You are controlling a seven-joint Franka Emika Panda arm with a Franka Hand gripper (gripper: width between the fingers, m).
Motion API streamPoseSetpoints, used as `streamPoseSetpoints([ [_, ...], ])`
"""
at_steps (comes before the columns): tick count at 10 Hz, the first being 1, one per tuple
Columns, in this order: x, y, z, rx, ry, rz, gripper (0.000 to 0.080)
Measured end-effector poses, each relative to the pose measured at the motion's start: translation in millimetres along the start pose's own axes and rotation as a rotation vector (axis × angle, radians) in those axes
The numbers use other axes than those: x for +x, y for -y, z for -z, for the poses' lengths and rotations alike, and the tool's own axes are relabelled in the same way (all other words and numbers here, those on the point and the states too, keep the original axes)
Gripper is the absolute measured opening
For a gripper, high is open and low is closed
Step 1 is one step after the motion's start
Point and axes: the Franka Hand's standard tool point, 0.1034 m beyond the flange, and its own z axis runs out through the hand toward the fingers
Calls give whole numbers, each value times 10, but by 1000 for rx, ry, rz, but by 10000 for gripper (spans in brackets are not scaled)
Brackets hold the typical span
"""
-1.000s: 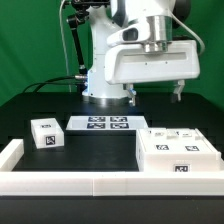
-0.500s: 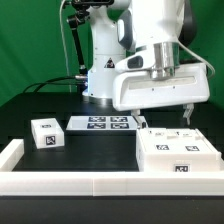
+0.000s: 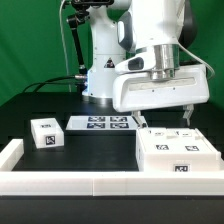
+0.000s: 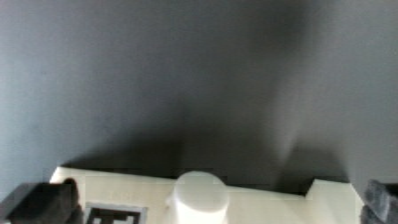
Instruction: Assemble cabinet
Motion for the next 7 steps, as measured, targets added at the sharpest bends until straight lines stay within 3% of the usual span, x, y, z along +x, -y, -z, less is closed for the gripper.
streamPoseSetpoints([
  [1, -9, -2, -13, 0, 3, 0, 797],
  [2, -31, -42, -122, 0, 19, -83, 797],
  [3, 29, -11, -203, 2, 16, -103, 797],
  [5, 95, -100, -310, -8, 15, -89, 797],
  [7, 89, -54, -347, -4, 7, -82, 797],
])
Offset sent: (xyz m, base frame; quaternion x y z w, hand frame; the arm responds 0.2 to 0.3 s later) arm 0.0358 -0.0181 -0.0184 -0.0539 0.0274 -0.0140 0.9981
